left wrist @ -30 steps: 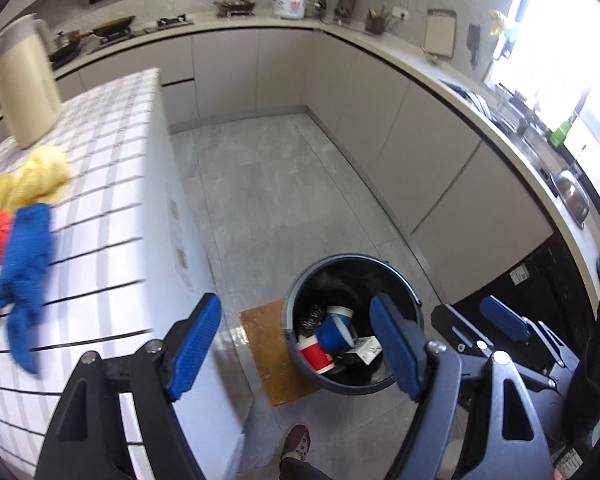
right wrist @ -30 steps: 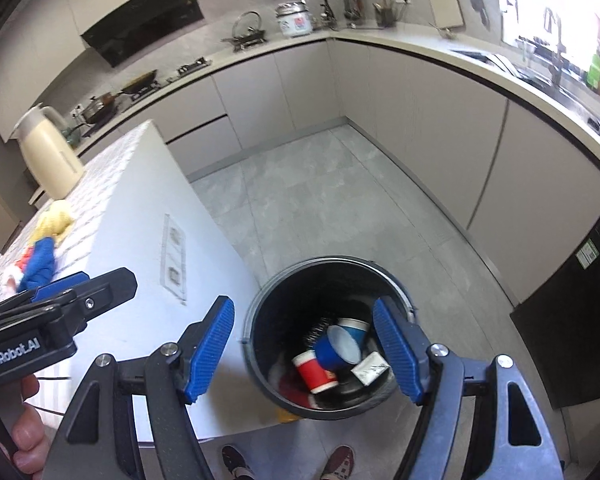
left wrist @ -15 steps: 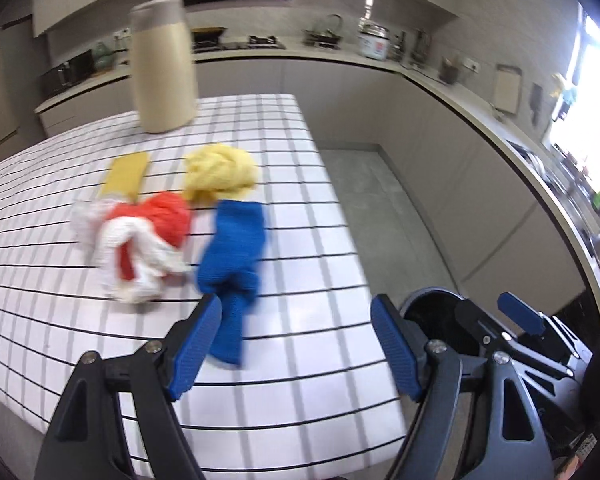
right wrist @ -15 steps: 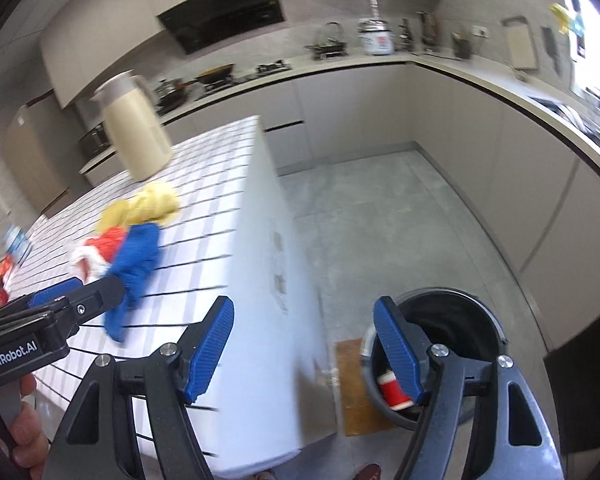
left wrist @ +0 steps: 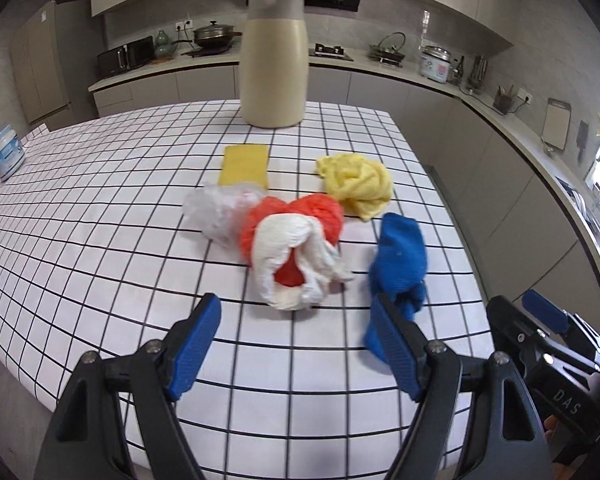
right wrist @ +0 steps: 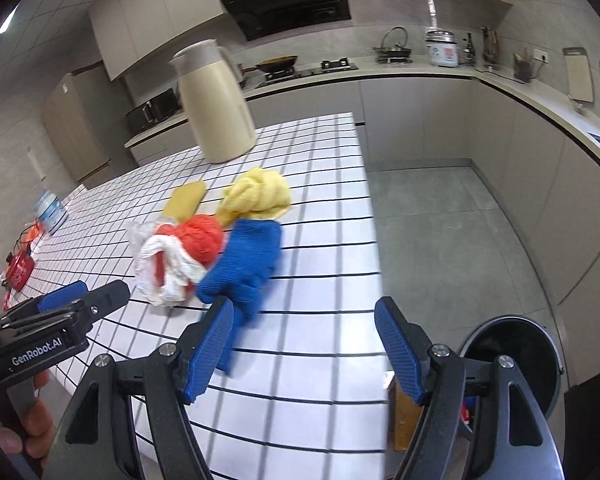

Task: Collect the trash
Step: 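Move both open tools back toward the blue cloth and white tissue, then grasp the blue cloth with the right tool while the left tool grasps the white tissue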

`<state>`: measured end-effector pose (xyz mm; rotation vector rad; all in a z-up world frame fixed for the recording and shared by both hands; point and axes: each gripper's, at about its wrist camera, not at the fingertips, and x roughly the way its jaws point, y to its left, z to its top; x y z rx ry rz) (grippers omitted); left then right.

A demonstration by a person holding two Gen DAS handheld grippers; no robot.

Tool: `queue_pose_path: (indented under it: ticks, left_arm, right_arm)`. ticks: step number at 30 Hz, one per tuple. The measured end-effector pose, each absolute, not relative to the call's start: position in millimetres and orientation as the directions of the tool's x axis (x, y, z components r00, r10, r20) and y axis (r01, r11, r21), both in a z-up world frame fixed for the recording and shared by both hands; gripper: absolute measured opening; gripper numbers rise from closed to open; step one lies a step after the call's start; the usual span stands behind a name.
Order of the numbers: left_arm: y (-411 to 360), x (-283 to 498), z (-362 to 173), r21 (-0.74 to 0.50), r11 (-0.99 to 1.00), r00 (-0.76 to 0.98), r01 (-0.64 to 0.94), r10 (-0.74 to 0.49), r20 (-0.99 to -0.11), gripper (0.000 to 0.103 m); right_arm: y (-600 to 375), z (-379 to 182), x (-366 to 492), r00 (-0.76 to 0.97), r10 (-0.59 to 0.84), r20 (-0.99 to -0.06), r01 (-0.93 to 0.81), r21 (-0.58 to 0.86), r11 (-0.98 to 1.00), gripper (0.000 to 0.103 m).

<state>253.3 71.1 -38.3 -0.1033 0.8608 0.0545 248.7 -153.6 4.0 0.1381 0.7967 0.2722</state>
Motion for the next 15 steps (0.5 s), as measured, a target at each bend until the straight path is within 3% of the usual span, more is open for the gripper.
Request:
queue_pose_path:
  ticks: [15]
  left_arm:
    - [105.3, 280.6, -65.8, -0.072, 0.994, 0.612, -0.079, -0.008, -0.791, 0.078]
  right_arm:
    - [-93.7, -18.7, 280.9, 0.620, 0.306, -0.723, -0.211, 0.222, 0.952, 0.077]
